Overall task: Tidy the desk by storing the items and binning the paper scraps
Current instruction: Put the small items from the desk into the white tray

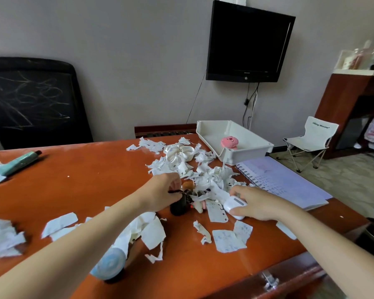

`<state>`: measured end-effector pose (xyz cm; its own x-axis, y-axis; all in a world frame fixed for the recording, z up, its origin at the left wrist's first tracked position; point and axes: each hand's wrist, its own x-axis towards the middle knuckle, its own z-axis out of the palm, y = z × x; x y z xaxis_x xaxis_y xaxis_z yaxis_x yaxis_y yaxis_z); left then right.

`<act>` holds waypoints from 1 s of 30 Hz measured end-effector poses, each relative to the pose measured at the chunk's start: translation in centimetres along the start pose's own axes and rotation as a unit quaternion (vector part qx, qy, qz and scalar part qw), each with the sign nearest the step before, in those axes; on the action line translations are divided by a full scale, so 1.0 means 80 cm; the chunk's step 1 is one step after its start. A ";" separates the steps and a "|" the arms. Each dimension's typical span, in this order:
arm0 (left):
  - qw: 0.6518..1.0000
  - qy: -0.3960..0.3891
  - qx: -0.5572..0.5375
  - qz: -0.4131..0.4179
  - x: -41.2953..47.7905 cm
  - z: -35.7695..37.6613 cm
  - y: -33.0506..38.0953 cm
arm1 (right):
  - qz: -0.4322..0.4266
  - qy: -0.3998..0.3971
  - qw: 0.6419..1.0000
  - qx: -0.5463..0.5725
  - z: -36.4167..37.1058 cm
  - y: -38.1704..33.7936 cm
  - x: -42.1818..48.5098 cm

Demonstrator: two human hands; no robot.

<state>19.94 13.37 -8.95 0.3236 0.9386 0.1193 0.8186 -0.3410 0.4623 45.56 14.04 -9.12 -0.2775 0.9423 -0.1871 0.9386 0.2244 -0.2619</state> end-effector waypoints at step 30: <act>0.991 0.013 0.130 -0.032 -0.013 0.029 0.014 | -0.031 0.028 0.999 0.006 0.009 0.006 -0.004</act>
<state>21.65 11.86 -10.61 0.2573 0.9586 0.1222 0.9327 -0.2794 0.2280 45.94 13.71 -9.86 -0.3229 0.9392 -0.1165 0.9176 0.2804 -0.2818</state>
